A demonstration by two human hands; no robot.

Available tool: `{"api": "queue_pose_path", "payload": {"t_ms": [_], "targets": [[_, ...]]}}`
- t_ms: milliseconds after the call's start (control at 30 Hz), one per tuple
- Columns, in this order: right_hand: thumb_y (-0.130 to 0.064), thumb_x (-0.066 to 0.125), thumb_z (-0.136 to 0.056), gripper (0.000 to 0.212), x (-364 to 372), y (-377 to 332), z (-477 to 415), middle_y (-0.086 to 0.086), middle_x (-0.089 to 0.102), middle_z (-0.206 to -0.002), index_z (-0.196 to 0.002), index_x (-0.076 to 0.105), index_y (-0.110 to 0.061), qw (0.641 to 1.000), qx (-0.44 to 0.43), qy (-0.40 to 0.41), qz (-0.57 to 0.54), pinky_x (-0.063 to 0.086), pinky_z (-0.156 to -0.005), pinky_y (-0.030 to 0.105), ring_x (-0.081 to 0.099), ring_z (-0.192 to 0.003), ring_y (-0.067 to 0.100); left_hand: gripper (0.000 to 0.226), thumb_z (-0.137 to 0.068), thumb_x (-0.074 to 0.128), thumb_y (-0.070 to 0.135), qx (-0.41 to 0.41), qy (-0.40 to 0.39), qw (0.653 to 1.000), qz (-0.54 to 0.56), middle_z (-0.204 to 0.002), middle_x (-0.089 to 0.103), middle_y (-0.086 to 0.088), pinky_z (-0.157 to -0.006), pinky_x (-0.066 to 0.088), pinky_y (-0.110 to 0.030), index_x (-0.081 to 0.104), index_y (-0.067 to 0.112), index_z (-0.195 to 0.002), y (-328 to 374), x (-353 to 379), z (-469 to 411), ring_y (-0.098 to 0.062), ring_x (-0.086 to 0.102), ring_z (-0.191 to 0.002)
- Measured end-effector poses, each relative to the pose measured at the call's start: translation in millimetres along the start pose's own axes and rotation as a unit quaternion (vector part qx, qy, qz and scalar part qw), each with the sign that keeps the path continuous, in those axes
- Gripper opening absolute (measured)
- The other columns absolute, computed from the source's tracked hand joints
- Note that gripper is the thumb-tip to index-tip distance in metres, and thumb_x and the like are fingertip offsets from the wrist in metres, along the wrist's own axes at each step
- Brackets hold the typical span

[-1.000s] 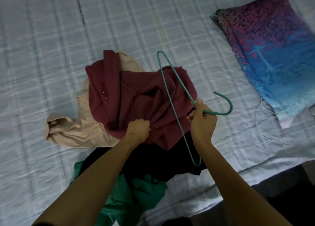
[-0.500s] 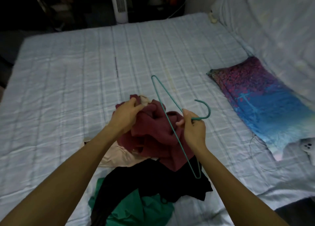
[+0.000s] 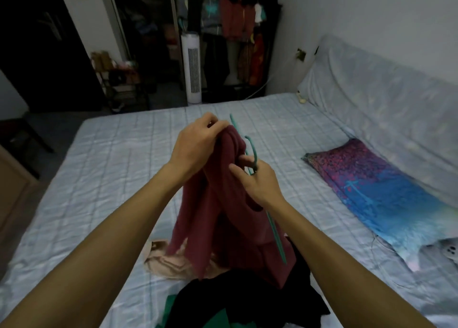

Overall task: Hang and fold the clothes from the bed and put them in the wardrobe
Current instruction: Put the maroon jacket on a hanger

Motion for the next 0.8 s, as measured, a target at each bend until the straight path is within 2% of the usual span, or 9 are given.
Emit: {"api": "queue_pose_path", "payload": {"t_ms": [67,167,233,267,400,500,600,700,800], "targets": [[-0.036,0.076,-0.076,0.046,-0.5,-15.4,-0.5,-0.016,0.062,-0.107,-0.116,0.065,-0.017,0.999,-0.003,-0.036,-0.032,0.041,-0.080,0.002,0.057,-0.100,-0.004,0.031,-0.086,0.046,0.010,-0.005,0.023,1.000,-0.009,-0.100,0.059,-0.011,-0.053,0.042,-0.034,0.060,0.014,-0.114,-6.3,-16.8,-6.2,-0.033,0.060,-0.075],[-0.032,0.079,-0.074,0.026,2.4,-28.2,1.4,-0.012,0.071,-0.094,-0.097,0.071,-0.023,0.997,-0.032,-0.062,-0.017,0.052,-0.082,0.020,0.065,-0.089,-0.002,0.030,-0.087,0.049,0.010,0.006,0.043,0.999,-0.025,-0.099,0.061,-0.010,-0.054,0.042,-0.035,0.061,0.015,-0.114,-14.6,-36.1,-13.5,-0.033,0.059,-0.074],[-0.030,0.077,-0.076,0.009,0.8,-37.5,4.7,-0.012,0.071,-0.079,-0.080,0.069,-0.028,0.998,-0.049,-0.029,0.009,0.051,-0.074,0.022,0.065,-0.077,-0.001,0.030,-0.088,0.047,0.011,0.026,0.049,0.998,-0.030,-0.096,0.062,-0.010,-0.055,0.045,-0.036,0.062,0.015,-0.113,-17.8,-42.6,-16.8,-0.032,0.059,-0.072],[-0.030,0.075,-0.077,0.007,-2.0,-41.8,5.7,-0.009,0.071,-0.075,-0.075,0.069,-0.027,0.999,-0.046,-0.003,0.009,0.051,-0.071,0.025,0.065,-0.073,0.002,0.029,-0.088,0.048,0.010,0.029,0.054,0.998,-0.027,-0.094,0.062,-0.010,-0.055,0.045,-0.036,0.063,0.015,-0.113,-19.7,-44.5,-18.9,-0.032,0.059,-0.070],[-0.035,0.073,-0.077,0.022,-19.6,-62.2,4.3,0.002,0.067,-0.065,-0.070,0.067,-0.014,0.996,-0.022,0.086,0.005,0.053,-0.065,0.039,0.063,-0.064,0.016,0.024,-0.088,0.055,0.007,0.008,0.061,0.998,-0.022,-0.091,0.063,-0.009,-0.054,0.046,-0.037,0.064,0.016,-0.108,-26.1,-49.5,-37.1,-0.031,0.059,-0.068],[-0.035,0.073,-0.075,0.023,-32.9,-78.2,-1.4,0.002,0.066,-0.062,-0.068,0.068,-0.013,0.991,-0.018,0.134,-0.010,0.053,-0.064,0.040,0.063,-0.062,0.016,0.020,-0.088,0.056,0.012,-0.014,0.052,0.998,-0.012,-0.093,0.061,-0.011,-0.062,0.042,-0.037,0.064,0.015,-0.107,-20.2,-49.6,-55.9,-0.033,0.059,-0.074],[-0.036,0.073,-0.074,0.022,-47.3,-97.2,-11.5,-0.001,0.067,-0.062,-0.069,0.070,-0.015,0.983,-0.017,0.178,-0.036,0.054,-0.066,0.039,0.064,-0.064,0.013,0.018,-0.087,0.062,0.018,-0.104,0.054,0.992,0.044,-0.095,0.055,-0.010,-0.063,0.034,-0.031,0.064,0.013,-0.105,-9.0,-52.6,-72.0,-0.028,0.056,-0.080],[-0.036,0.072,-0.076,0.020,-56.4,-120.5,-22.2,-0.004,0.068,-0.064,-0.072,0.072,-0.017,0.980,-0.025,0.194,-0.037,0.053,-0.066,0.034,0.064,-0.066,0.008,0.005,-0.089,0.059,0.017,-0.156,0.109,0.977,0.097,-0.087,0.054,-0.003,-0.058,0.033,-0.027,0.058,0.013,-0.092,10.8,-63.6,-77.3,-0.021,0.056,-0.072],[-0.036,0.071,-0.077,0.018,-53.8,-138.4,-31.8,-0.007,0.068,-0.066,-0.074,0.072,-0.019,0.980,-0.020,0.194,-0.026,0.051,-0.067,0.030,0.062,-0.069,0.006,0.007,-0.090,0.055,0.022,-0.168,0.182,0.954,0.170,-0.073,0.049,0.009,-0.055,0.032,-0.023,0.051,0.018,-0.086,36.6,-74.7,-53.7,-0.009,0.049,-0.062]]}}
Point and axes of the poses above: each hand's wrist, its own z-axis away from the middle knuckle, its own x-axis out of the palm, y = z × x, the point moved 2 cm from there along -z, towards the middle knuckle
